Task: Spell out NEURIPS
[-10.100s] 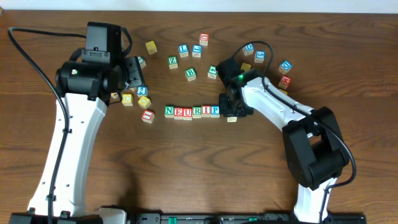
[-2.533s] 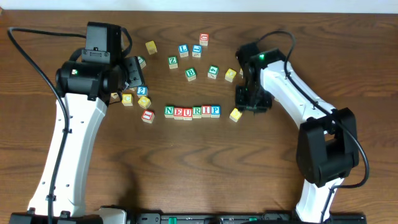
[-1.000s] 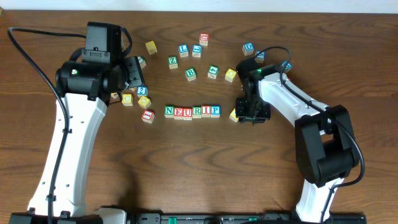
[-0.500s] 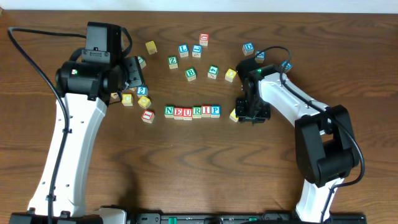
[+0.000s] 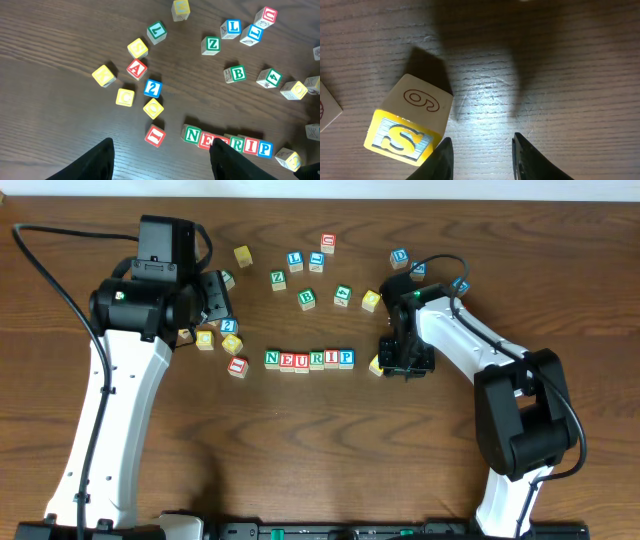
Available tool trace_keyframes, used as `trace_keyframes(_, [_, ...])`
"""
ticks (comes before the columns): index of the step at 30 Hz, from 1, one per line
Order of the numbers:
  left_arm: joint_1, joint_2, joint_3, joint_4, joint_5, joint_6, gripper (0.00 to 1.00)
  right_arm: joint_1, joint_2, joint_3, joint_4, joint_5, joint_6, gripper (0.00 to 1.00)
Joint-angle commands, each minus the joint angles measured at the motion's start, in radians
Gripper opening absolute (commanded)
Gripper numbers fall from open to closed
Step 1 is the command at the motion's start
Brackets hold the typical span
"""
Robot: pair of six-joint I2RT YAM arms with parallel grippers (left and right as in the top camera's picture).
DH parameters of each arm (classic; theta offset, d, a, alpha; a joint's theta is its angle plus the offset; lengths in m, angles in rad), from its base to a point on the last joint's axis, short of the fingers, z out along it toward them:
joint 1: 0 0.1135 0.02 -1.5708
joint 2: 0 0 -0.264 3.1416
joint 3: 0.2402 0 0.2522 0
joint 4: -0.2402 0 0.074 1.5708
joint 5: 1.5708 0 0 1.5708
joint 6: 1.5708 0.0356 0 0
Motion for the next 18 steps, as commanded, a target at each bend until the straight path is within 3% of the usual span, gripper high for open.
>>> trace_keyframes(1, [0.003,0.010,0.005,0.000,-0.017,0.009,0.60,0.000,-0.023,-0.006,0.005,-0.009,-0.005,0.34])
trace_keyframes(13, [0.003,0.010,0.005,0.000,-0.017,0.009,0.61,0.013,-0.023,-0.007,0.076,-0.009,-0.011,0.33])
trace_keyframes(18, [0.003,0.010,0.005,0.000,-0.017,0.009,0.60,0.018,-0.023,-0.007,0.124,-0.008,-0.094,0.33])
